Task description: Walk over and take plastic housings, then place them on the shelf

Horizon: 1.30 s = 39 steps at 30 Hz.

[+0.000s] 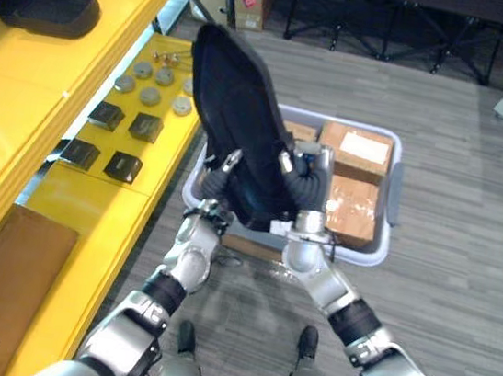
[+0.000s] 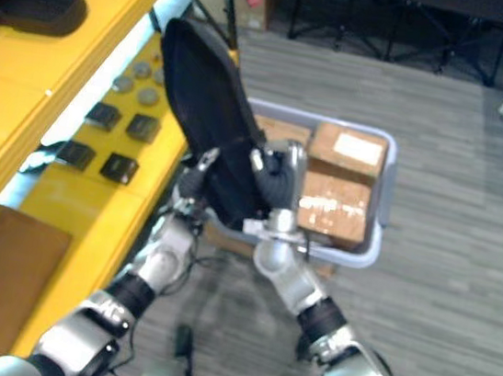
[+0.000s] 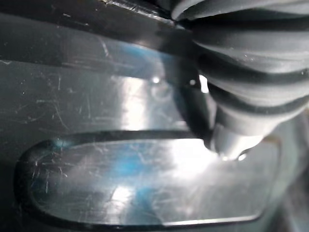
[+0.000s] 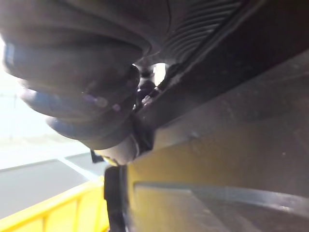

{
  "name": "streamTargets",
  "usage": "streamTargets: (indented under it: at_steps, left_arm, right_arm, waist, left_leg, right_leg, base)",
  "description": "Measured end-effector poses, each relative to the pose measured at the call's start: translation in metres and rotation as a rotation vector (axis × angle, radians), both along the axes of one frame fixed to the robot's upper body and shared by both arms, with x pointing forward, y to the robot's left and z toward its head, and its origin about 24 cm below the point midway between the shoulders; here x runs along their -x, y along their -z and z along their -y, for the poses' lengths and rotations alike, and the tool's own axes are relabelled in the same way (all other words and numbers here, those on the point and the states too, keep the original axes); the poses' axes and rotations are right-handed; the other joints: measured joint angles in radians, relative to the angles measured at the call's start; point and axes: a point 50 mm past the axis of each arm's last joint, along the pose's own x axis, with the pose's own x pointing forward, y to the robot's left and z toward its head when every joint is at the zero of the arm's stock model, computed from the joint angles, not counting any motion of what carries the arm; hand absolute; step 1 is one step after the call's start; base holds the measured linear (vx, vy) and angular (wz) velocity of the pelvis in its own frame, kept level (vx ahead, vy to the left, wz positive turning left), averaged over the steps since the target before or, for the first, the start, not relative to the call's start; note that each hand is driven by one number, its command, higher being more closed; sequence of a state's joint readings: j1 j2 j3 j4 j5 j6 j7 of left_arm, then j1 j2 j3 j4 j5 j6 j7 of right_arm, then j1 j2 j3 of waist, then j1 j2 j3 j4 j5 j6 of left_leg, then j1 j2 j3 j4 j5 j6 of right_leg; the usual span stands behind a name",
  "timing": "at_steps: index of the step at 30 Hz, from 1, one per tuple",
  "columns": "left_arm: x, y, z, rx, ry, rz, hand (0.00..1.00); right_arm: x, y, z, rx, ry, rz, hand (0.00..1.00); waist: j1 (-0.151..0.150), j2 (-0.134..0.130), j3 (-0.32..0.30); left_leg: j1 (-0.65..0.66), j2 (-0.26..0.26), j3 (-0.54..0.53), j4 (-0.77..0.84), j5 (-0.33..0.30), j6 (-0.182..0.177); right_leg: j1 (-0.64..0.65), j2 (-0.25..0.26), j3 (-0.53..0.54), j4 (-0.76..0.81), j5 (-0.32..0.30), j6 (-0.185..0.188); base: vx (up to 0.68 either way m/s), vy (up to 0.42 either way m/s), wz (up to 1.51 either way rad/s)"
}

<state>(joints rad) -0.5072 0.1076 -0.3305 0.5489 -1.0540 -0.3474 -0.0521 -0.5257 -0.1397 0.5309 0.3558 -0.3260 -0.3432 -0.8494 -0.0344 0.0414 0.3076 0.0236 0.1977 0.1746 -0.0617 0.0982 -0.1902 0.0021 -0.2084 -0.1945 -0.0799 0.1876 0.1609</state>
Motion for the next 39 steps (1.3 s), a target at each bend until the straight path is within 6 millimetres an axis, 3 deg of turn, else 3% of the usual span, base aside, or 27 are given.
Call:
streamTargets:
  at_steps: [5,14,19,23,25,30,34,39]
  left_arm:
    - [0.017,0.007,-0.008,-0.241,-0.141,-0.017,1.00]
    - [0.039,0.008,-0.011,-0.518,-0.256,0.045,1.00]
    - [0.045,0.018,-0.017,-0.586,-0.311,0.000,1.00]
    - [0.062,0.041,-0.058,-0.608,-0.485,-0.151,1.00]
    - [0.068,0.047,-0.072,-0.625,-0.540,-0.192,1.00]
    - [0.071,0.047,-0.080,-0.673,-0.589,-0.191,1.00]
    - [0.080,0.034,-0.087,-0.705,-0.663,-0.137,1.00]
    - [0.102,0.029,-0.115,-0.655,-0.851,-0.168,1.00]
  right_arm:
    - [0.008,0.024,0.010,-0.056,0.028,-0.151,0.00]
    - [0.028,0.025,0.036,-0.142,0.047,-0.212,0.00]
    - [0.030,0.027,0.055,-0.141,0.064,-0.252,0.00]
    - [0.027,0.032,0.113,-0.268,0.254,-0.306,0.00]
    - [0.029,0.036,0.124,-0.280,0.258,-0.330,0.00]
    - [0.035,0.044,0.116,-0.455,-0.008,-0.416,0.00]
    - [0.058,0.048,0.115,-0.614,-0.312,-0.439,0.00]
    - [0.085,0.068,0.139,-0.684,-0.268,-0.473,0.00]
  waist:
    - [0.019,-0.004,-0.045]
    - [0.019,-0.047,-0.101]
    - [0.018,-0.051,-0.107]
    - [0.019,-0.058,-0.111]
    - [0.018,-0.066,-0.118]
    - [0.021,-0.087,-0.142]
    - [0.018,-0.083,-0.150]
    - [0.009,-0.072,-0.176]
  left_leg:
    - [0.013,0.001,-0.004,-0.004,0.000,0.000]
    - [0.046,0.001,0.002,-0.017,-0.006,-0.008]
    - [0.055,0.001,0.007,-0.018,-0.006,-0.008]
    - [0.063,0.001,0.024,-0.019,-0.010,-0.011]
    - [0.063,0.002,0.026,-0.018,-0.010,-0.011]
    - [0.062,0.002,0.027,-0.019,-0.008,-0.008]
    - [0.063,0.002,0.028,-0.019,-0.010,-0.008]
    - [0.062,0.002,0.029,-0.019,-0.015,-0.007]
  right_leg:
    - [0.015,-0.001,-0.009,0.000,-0.004,0.001]
    - [0.035,-0.001,-0.006,0.000,-0.011,0.003]
    - [0.036,0.000,0.004,0.000,-0.011,0.004]
    - [0.036,0.000,0.012,0.000,-0.011,0.004]
    - [0.035,0.000,0.013,0.000,-0.011,0.004]
    - [0.034,0.000,0.012,0.000,-0.013,0.002]
    - [0.033,0.000,0.012,0.000,-0.022,-0.002]
    - [0.033,0.000,0.008,0.000,-0.034,-0.001]
  base:
    - [-0.01,-0.002,0.03]
    - [-0.01,0.003,-0.01]
    - [-0.02,0.007,-0.06]
    - [-0.01,0.009,-0.07]
    - [0.00,0.000,0.00]
    - [0.00,0.000,0.00]
    - [0.00,0.000,0.00]
    - [0.00,0.000,0.00]
